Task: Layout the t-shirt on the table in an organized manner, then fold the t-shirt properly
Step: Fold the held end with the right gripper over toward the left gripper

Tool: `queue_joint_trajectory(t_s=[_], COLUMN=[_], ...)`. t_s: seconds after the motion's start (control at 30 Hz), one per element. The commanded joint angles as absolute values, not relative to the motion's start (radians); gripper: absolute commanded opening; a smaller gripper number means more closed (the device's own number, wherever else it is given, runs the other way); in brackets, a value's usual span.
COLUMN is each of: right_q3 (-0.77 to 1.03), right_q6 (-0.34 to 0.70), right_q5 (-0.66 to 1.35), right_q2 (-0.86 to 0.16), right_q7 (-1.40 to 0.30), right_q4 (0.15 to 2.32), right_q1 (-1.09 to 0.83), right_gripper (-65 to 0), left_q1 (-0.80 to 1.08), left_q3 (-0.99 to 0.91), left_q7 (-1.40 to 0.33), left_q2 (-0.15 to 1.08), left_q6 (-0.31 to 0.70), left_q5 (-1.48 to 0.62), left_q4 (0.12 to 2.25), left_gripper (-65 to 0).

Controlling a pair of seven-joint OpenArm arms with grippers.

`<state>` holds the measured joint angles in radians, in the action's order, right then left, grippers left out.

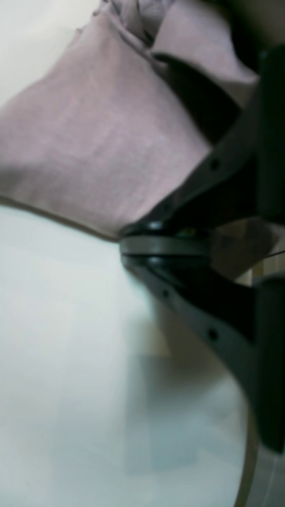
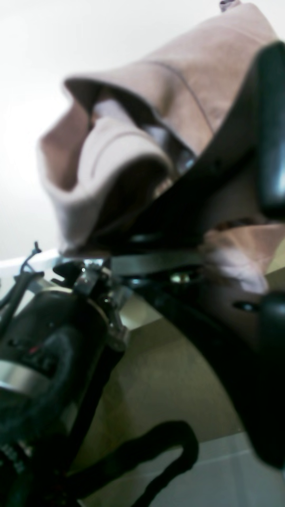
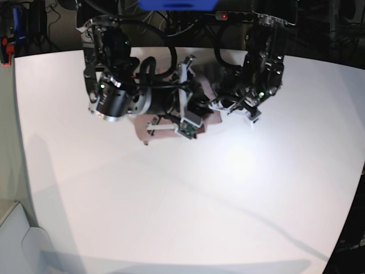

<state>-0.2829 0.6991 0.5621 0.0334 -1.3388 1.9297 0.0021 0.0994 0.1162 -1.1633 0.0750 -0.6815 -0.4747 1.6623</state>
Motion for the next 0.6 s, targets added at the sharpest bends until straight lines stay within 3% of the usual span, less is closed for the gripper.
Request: queue_joint_trajectory(t_s=[0.0, 0.57], right_q3=[-0.285, -0.282], right_q6=[0.698, 0.698], right_q5=[0.59, 0.59], right_q2=[0.041, 0.036], right_q7=[-1.311, -1.31], right_q4=[1.945, 1.834], right_q1=[0.018, 0.087], right_gripper=[-65.0, -65.0], left_q1=[0.099, 0.125], left_q3=[0.122, 0.114], left_q7=[-1.182, -1.19], left_q2=[0.076, 0.154], left_q6=[-0.698, -0.698], left_q5=[-0.476, -0.476], left_q4=[1.67, 1.765], left_gripper=[-65.0, -65.0])
